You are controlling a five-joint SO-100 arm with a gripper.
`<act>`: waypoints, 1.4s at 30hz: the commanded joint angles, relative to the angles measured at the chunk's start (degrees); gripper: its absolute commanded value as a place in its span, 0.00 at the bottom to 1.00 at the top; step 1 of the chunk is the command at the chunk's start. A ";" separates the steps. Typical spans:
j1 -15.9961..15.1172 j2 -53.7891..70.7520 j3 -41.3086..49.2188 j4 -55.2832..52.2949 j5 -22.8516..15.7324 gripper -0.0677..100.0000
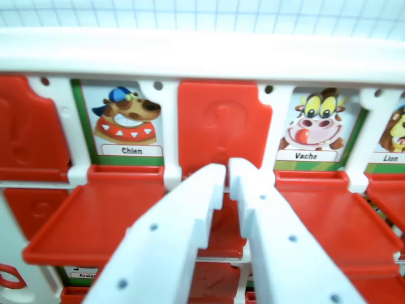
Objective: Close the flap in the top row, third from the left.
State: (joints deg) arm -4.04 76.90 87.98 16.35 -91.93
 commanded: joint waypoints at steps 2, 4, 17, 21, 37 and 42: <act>0.62 1.41 -7.21 -1.93 -0.18 0.00; 0.79 1.49 -7.21 -2.02 -0.18 0.00; 0.88 4.75 -6.77 -0.09 0.26 0.00; 0.70 7.91 -5.54 1.23 0.35 0.00; 2.02 29.97 -2.72 21.62 2.20 0.00; 1.58 38.76 -0.44 26.89 -0.79 0.00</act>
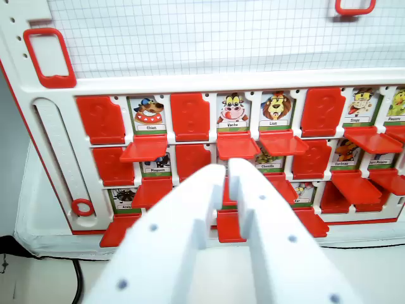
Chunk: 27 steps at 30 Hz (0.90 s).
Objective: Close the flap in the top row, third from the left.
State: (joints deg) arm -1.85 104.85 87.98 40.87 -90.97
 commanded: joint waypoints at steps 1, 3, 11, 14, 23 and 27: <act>-0.62 12.39 0.09 3.34 -2.11 0.00; -0.44 14.94 0.35 6.50 -2.29 0.00; 1.41 20.39 -1.93 15.29 0.35 0.00; 1.23 21.27 -3.08 19.51 2.02 0.00; -0.26 23.73 -5.54 27.16 3.78 0.00; -1.05 24.79 -5.45 28.74 3.52 0.00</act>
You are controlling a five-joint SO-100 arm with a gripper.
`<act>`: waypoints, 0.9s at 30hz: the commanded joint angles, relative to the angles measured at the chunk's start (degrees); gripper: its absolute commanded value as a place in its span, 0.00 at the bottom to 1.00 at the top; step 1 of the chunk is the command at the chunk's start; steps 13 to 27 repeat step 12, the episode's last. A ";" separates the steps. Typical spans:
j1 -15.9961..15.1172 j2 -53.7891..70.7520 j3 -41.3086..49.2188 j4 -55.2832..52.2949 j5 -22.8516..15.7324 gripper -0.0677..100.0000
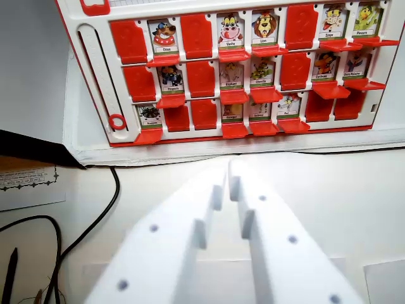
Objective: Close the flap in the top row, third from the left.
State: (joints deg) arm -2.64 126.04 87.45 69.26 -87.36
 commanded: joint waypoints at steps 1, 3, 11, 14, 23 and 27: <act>-0.35 3.78 -4.75 0.35 -0.26 0.00; -0.35 3.96 -4.75 0.35 -0.44 0.00; -0.53 3.69 -5.01 -0.35 -3.25 0.00; -0.53 3.60 -5.10 -0.44 -3.34 0.00; -0.53 3.60 -5.10 -0.44 -3.34 0.00; -0.53 3.60 -5.10 -0.44 -3.34 0.00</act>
